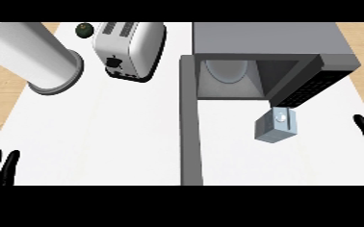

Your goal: Pick up the milk, place it into the microwave and close the microwave

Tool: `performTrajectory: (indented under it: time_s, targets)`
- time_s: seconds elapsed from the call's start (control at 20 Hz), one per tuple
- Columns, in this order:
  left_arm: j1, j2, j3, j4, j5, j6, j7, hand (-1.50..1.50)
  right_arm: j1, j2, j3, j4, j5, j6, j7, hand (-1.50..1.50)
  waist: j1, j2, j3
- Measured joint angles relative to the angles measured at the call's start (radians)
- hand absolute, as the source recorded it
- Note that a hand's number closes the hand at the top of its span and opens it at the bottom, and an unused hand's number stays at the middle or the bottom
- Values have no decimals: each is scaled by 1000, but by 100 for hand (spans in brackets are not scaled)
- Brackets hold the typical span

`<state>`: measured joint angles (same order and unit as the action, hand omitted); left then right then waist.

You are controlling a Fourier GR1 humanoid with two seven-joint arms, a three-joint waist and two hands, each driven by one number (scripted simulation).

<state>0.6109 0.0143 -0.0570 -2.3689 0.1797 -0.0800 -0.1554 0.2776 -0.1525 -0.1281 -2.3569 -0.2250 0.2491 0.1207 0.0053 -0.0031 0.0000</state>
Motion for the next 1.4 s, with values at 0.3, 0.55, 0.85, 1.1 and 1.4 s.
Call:
performTrajectory:
  time_s: [0.3,0.55,0.85,1.1,1.4]
  targets:
    - [106,7,59,0,69,-78,-76,-150,-12,40,34,59,100,-2,-40,-150,4,1,0]
    - [185,4,101,-1,106,-149,-133,-150,-74,47,33,163,169,-15,-71,-150,8,1,0]
    - [255,-4,144,3,123,-215,-187,-150,-126,47,36,313,241,-9,-163,-150,8,1,0]
    - [286,-10,176,12,135,-252,-219,-150,-189,45,32,466,319,-33,-246,-150,10,2,0]
    - [332,-8,217,16,173,-300,-249,-150,-242,50,4,664,391,-91,-364,-150,11,2,0]
